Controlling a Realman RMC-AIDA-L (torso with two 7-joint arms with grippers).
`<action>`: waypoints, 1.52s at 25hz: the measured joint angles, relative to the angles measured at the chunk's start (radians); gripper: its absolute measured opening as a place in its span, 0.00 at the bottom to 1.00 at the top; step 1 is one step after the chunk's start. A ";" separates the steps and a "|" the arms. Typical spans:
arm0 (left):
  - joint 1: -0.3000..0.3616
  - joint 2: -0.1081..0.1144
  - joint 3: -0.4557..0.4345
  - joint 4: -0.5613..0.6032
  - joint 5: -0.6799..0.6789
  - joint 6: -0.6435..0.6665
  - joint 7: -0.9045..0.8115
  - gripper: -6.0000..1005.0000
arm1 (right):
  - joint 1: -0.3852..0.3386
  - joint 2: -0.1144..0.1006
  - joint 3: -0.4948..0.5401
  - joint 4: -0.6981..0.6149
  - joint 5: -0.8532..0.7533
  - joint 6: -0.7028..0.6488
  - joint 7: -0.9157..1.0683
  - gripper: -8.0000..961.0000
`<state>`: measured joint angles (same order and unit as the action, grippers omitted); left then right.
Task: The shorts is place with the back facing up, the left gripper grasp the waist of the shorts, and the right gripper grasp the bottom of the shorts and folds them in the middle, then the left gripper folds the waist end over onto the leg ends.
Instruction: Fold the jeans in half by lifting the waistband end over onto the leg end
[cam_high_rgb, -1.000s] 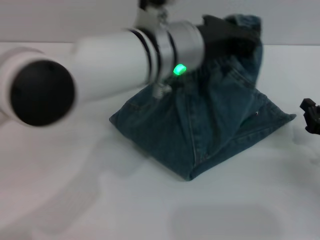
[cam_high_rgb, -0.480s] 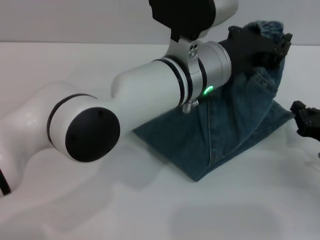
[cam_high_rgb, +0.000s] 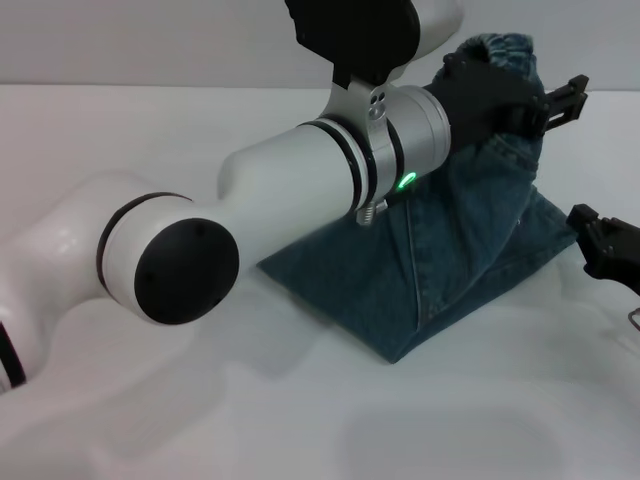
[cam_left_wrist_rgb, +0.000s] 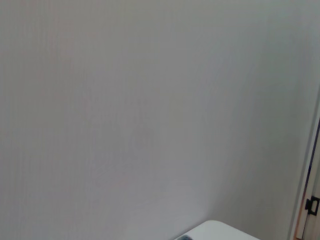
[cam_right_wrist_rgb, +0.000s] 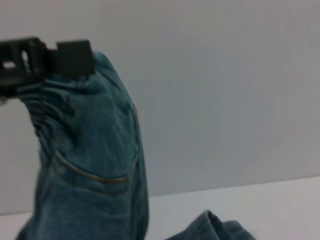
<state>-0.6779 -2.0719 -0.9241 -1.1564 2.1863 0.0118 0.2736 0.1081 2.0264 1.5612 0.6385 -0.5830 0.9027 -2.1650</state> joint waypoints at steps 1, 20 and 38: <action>-0.004 0.000 0.000 0.004 0.003 -0.002 0.000 0.63 | -0.001 0.000 0.000 -0.002 0.000 0.009 0.002 0.01; -0.186 0.002 -0.177 0.083 0.026 -0.478 0.098 0.86 | -0.004 0.002 -0.001 -0.014 -0.025 0.068 0.019 0.01; -0.338 0.004 -0.335 0.141 0.148 -0.737 0.079 0.86 | -0.009 0.001 -0.001 -0.023 -0.028 0.107 0.021 0.01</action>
<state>-1.0154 -2.0677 -1.2592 -1.0153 2.3341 -0.7254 0.3529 0.0995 2.0278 1.5600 0.6152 -0.6107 1.0092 -2.1445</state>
